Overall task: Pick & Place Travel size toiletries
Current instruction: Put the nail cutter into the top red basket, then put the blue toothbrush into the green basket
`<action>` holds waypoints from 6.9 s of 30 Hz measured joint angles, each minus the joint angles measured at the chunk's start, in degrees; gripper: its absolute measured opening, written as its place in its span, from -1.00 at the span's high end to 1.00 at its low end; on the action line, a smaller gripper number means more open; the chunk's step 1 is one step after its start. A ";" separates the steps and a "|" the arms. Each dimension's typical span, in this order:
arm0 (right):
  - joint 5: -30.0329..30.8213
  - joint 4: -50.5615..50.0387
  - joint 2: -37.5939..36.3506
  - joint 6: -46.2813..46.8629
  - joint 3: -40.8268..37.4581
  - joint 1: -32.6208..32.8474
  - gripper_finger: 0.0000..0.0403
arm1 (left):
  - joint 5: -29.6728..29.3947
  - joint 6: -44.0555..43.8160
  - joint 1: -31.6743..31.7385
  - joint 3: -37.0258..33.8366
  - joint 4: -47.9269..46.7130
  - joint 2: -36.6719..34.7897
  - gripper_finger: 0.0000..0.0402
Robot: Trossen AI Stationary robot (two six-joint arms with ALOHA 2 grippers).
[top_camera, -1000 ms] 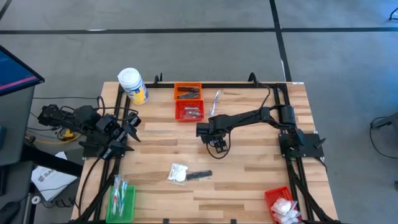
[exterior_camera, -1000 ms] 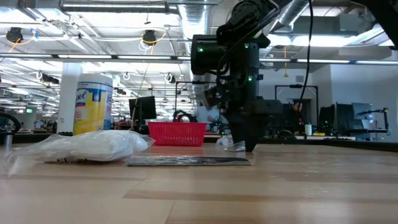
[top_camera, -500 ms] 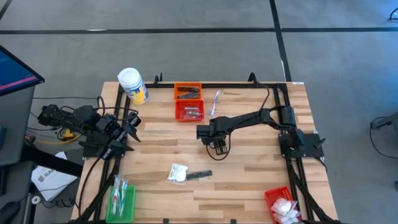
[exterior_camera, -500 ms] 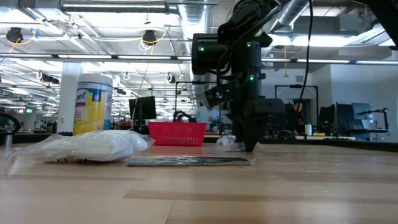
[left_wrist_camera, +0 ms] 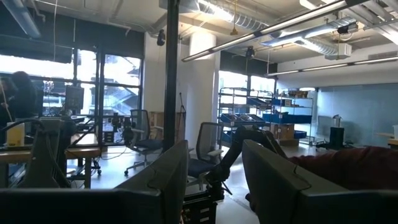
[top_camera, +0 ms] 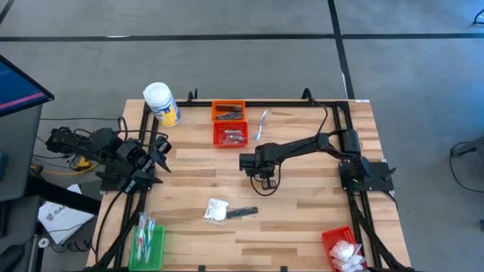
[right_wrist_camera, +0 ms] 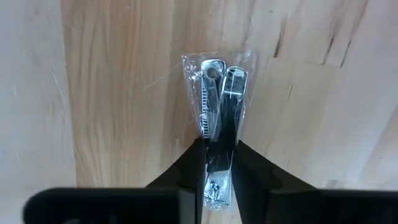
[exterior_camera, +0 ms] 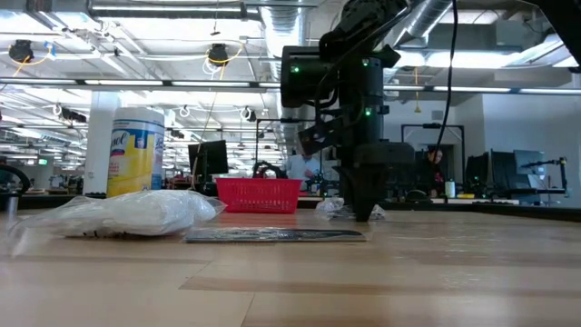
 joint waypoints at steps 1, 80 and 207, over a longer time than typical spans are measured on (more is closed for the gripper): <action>-0.02 0.00 0.00 0.78 0.00 0.00 0.70 | 0.00 0.00 0.00 0.00 0.00 0.00 0.27; -0.21 7.97 10.01 -15.08 27.74 -17.68 0.63 | -0.02 0.00 -0.02 0.02 -0.22 -0.02 0.27; 18.73 -20.37 15.93 -45.38 38.12 -28.94 0.75 | -0.02 -0.02 -0.02 0.02 -1.05 -0.02 0.27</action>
